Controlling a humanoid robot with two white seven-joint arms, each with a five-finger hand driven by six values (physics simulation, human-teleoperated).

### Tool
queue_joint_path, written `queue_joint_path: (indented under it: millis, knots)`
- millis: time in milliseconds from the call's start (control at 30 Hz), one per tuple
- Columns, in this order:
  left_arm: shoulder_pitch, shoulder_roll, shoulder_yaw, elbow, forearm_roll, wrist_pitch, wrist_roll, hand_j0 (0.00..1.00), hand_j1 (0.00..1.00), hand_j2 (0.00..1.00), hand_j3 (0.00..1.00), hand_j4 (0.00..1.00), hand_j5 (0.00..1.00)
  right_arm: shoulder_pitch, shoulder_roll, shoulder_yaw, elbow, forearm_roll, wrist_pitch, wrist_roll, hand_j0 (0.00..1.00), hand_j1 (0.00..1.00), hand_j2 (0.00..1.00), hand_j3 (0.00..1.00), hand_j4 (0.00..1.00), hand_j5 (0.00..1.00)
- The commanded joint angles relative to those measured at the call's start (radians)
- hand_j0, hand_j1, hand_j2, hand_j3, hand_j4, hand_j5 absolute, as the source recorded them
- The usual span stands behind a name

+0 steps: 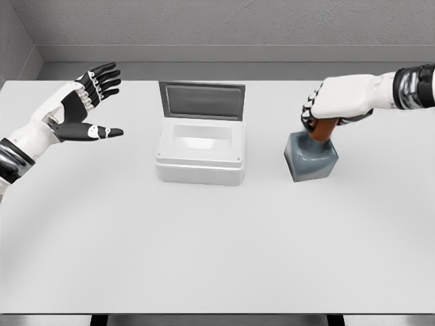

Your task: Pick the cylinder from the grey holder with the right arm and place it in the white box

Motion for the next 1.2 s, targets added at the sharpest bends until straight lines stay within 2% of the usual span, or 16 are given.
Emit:
queue_joint_path:
  millis: [0,167,267,533,667,900,1167]
  knots:
    - [0.0,0.0,0.0,0.002,0.005,0.0,0.0,1.0,1.0,1.0,1.0,1.0,1.0,0.0,-0.005,-0.008,-0.031,-0.003,0.002,-0.002,0.46,0.46,0.46,0.46,0.46,0.46]
    - [-0.005,-0.003,-0.001,0.014,0.005,0.0,0.0,1.0,1.0,1.0,1.0,1.0,1.0,-0.014,0.023,-0.008,-0.042,-0.005,0.002,-0.002,0.46,0.46,0.46,0.46,0.46,0.46]
    - [-0.051,-0.056,-0.006,0.099,0.002,0.0,-0.002,1.0,1.0,1.0,1.0,1.0,1.0,-0.023,0.07,-0.006,-0.041,0.0,0.002,-0.002,0.46,0.46,0.46,0.46,0.46,0.46]
    - [-0.103,-0.088,-0.04,0.218,0.002,0.0,-0.002,1.0,1.0,1.0,1.0,1.0,1.0,-0.025,0.162,-0.006,-0.038,0.005,0.002,-0.002,0.46,0.46,0.46,0.46,0.46,0.46]
    - [-0.135,-0.102,-0.075,0.251,0.002,0.0,-0.002,1.0,1.0,1.0,1.0,1.0,1.0,-0.026,0.201,-0.006,-0.033,0.006,0.002,-0.002,0.46,0.46,0.46,0.46,0.46,0.46]
    - [-0.161,-0.131,-0.095,0.265,-0.003,0.0,-0.002,1.0,1.0,1.0,1.0,1.0,1.0,-0.025,0.299,-0.005,0.015,0.017,0.002,-0.002,0.46,0.46,0.46,0.46,0.46,0.46]
    - [-0.17,-0.133,-0.103,0.269,-0.001,0.0,-0.002,1.0,1.0,1.0,1.0,1.0,1.0,-0.049,0.343,-0.003,0.045,0.017,0.002,-0.002,0.46,0.46,0.46,0.46,0.46,0.46]
